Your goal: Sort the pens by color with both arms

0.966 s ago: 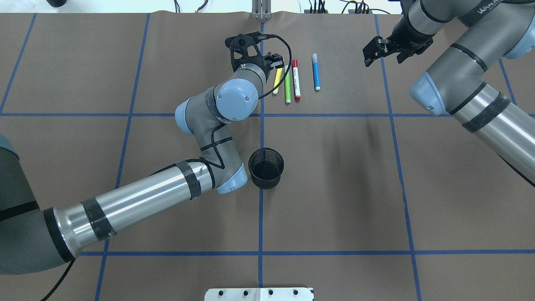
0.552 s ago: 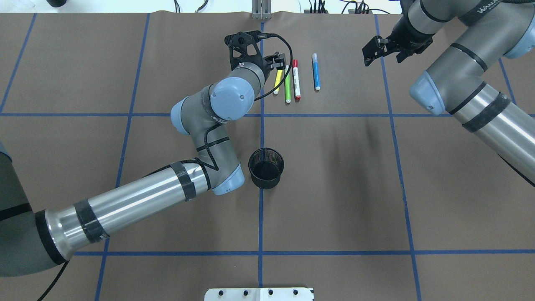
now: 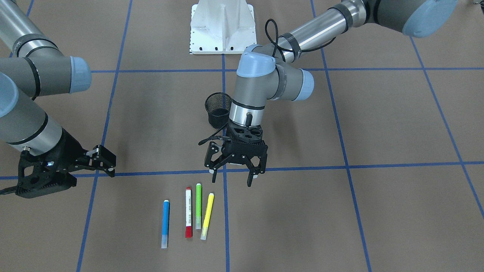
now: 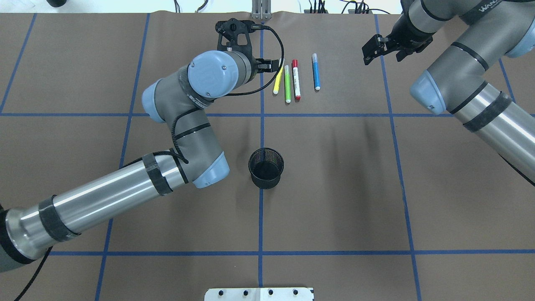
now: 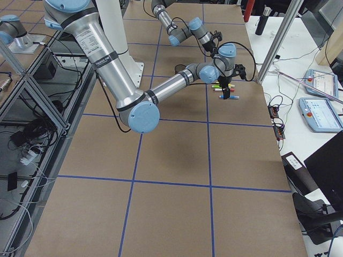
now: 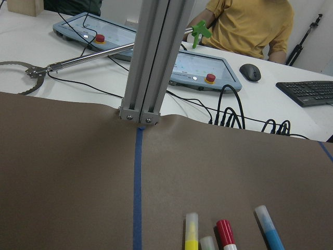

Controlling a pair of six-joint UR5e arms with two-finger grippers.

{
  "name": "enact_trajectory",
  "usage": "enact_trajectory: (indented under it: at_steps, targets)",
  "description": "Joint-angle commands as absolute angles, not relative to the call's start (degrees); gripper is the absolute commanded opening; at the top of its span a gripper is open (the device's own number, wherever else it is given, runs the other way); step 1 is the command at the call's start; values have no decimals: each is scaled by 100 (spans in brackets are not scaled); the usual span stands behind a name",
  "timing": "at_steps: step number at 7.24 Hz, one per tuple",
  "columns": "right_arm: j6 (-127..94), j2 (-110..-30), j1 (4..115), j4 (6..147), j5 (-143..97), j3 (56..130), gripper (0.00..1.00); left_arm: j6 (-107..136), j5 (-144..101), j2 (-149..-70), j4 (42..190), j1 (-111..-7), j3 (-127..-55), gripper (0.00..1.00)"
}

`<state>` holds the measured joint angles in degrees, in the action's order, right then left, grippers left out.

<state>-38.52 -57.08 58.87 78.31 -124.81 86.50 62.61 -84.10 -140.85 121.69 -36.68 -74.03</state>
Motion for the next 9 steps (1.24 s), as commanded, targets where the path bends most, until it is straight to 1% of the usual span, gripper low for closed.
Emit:
enact_trajectory:
  at_steps: [1, 3, 4, 5, 7, 8, 9]
  targets:
    - [-3815, -5878, 5906, 7831, -12498, 8779, 99, 5339, -9618, -13424, 10755, -4251, -8835, 100]
    - [-3378, -6317, 6099, 7831, -12542, 9060, 99, 4173, -10796, -12704, 9586, -5058, -9892, 100]
    - [-2992, -6572, 6256, 7831, -12559, 9140, 99, 3400, -11228, -12265, 9258, -5471, -10201, 100]
    - [-2458, -6870, 6510, 7831, -12638, 9193, 99, 2549, -11781, -11843, 9063, -6050, -10265, 100]
    - [-1062, -7538, 7273, 7875, -13059, 9176, 99, 721, -12644, -11086, 8791, -7158, -10013, 100]
    - [-480, -7828, 7643, 7945, -13104, 9115, 99, -149, -12830, -10857, 8693, -7624, -9654, 100]
    - [-170, -7927, 7986, 8145, -13157, 8975, 99, -793, -13041, -10846, 8623, -8047, -9094, 100]
